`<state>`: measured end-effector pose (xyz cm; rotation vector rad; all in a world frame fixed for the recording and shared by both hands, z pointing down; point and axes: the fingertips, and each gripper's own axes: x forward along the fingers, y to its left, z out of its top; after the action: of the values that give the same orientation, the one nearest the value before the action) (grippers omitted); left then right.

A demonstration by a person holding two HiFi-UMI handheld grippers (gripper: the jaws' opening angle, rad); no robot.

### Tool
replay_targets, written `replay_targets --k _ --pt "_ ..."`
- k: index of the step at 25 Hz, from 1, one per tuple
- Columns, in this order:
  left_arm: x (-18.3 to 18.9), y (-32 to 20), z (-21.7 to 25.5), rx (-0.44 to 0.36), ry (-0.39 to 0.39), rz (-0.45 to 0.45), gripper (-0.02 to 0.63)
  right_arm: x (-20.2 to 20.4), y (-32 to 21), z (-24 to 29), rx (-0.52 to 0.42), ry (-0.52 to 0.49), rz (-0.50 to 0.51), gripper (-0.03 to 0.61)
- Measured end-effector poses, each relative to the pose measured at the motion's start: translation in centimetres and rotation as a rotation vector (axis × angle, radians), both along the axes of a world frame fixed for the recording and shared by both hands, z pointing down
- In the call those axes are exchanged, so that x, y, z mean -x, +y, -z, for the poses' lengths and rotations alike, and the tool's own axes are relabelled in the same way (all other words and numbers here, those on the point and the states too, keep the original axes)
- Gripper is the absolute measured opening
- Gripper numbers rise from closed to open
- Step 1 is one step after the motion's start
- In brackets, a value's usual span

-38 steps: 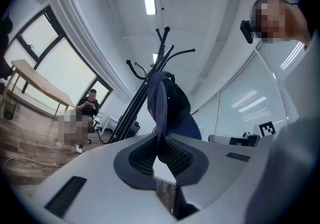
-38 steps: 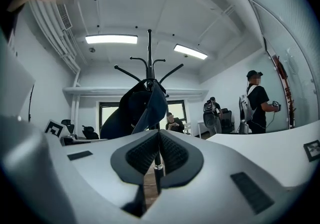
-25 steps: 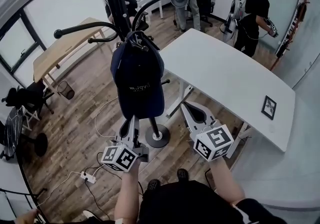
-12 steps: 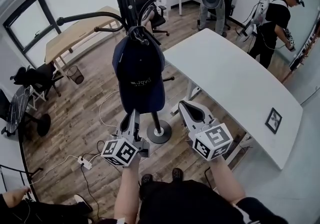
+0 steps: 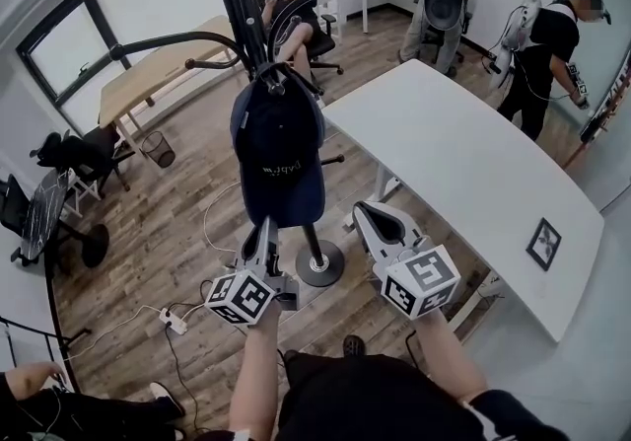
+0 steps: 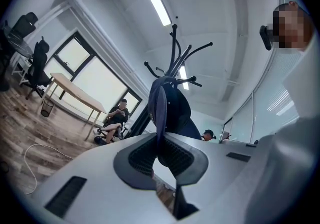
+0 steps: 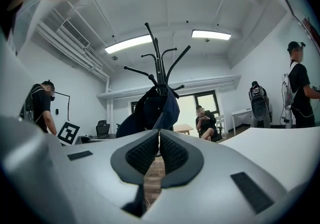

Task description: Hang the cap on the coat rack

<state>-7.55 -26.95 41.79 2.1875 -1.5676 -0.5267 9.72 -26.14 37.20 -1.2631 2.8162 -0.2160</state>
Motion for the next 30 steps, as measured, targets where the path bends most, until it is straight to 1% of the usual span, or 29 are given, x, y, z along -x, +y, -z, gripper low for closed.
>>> replay_targets --k 5,8,11,15,22,24,27,30 --pt "0.2 -0.2 -0.5 0.009 0.015 0.028 0.034 -0.5 -0.1 0.0 -0.001 0.005 0.0 0.032" --pt "0.4 -0.3 -1.1 0.013 0.006 0.049 0.034 -0.8 -0.1 -0.3 0.006 0.006 -0.003 0.032" --pt "0.3 -0.4 -1.7 0.023 -0.012 0.059 0.035 -1.1 0.0 -0.4 0.006 0.009 -0.007 0.032" --pt "0.1 -0.6 -2.3 0.04 -0.051 0.055 0.036 -1.2 0.1 -0.3 0.006 0.01 -0.013 0.032" --pt "-0.2 -1.0 -2.6 0.058 -0.095 0.042 0.039 -1.4 0.0 0.0 0.008 0.007 -0.016 0.032" --pt "-0.3 -1.0 -2.8 0.062 -0.104 0.042 0.054 -1.5 0.0 -0.1 0.01 0.006 -0.017 0.032" --pt "-0.5 -1.3 -2.9 0.062 -0.116 0.033 0.108 -1.7 0.0 -0.2 0.014 0.003 -0.019 0.032" --pt "-0.9 -1.6 -2.7 0.052 -0.14 0.02 0.125 -1.8 0.1 -0.3 0.018 0.001 -0.023 0.032"
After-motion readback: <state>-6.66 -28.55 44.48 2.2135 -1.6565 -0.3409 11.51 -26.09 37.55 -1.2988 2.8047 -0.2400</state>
